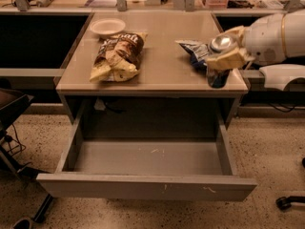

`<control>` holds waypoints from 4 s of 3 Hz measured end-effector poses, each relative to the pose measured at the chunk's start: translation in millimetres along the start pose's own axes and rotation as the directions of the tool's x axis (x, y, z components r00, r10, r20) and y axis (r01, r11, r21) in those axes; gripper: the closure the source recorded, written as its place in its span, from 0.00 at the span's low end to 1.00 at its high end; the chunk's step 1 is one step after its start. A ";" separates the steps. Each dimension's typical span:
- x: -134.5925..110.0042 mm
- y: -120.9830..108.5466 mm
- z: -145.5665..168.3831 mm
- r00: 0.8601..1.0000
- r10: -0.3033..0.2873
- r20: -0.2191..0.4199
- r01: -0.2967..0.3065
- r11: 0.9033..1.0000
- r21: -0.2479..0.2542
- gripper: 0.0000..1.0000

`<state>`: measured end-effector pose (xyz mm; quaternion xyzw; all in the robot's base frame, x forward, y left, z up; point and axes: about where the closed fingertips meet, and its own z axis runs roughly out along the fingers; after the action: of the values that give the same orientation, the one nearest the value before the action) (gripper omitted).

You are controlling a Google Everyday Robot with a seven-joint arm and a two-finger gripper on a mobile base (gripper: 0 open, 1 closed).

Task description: Place redbull can into top drawer

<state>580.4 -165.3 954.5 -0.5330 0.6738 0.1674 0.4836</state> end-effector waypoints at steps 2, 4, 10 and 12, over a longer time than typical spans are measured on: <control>63.2 104.3 33.2 0.993 0.062 0.101 -0.055 0.996 -0.072 1.00; 72.5 120.2 41.6 0.993 0.076 0.088 -0.067 0.992 -0.104 1.00; 182.7 150.6 173.5 0.979 0.203 -0.010 -0.200 0.954 -0.222 0.35; 182.5 150.8 173.8 0.979 0.203 -0.010 -0.200 0.954 -0.223 0.00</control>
Offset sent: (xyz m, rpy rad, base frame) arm -0.1203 0.0456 -0.1868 0.1713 0.1535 0.1056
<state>536.5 -81.4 676.5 -0.5113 0.6984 0.2936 0.4058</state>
